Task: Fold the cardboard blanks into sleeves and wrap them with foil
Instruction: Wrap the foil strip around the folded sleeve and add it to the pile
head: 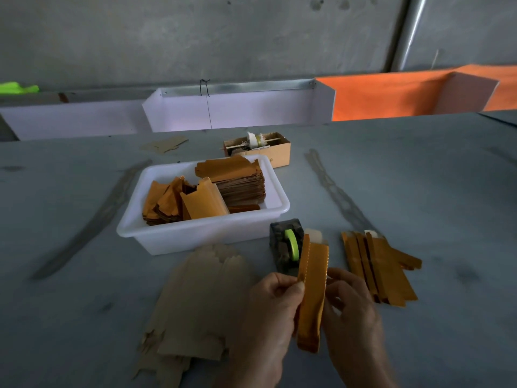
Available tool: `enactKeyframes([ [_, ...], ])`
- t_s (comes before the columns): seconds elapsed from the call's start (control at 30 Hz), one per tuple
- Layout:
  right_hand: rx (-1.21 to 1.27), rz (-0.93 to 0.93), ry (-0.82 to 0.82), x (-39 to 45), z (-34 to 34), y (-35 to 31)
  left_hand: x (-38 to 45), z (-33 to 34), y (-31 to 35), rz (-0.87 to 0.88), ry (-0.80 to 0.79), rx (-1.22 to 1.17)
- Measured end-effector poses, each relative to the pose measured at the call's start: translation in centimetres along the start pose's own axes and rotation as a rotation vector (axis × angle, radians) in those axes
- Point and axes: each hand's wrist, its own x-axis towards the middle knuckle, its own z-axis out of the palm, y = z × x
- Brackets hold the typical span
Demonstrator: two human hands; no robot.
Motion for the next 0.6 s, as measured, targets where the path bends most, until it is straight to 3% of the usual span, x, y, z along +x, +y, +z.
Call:
enactKeyframes([
  [0.17, -0.111, -0.125, 0.008, 0.2, -0.4, 0.0, 0.1, 0.1, 0.2, 0.013, 0.026, 0.073],
  [0.37, 0.220, 0.050, 0.001, 0.2, -3.5, 1.4, -0.7, 0.1, 1.1, 0.000, 0.015, 0.054],
  [0.5, 0.469, 0.100, -0.182, -0.1, -6.2, 0.4, -1.5, -0.3, 1.3, 0.035, 0.029, 0.071],
  [0.6, 0.469, 0.020, -0.374, -0.2, -7.0, -1.4, -2.1, -0.6, 1.5, 0.048, 0.007, 0.063],
])
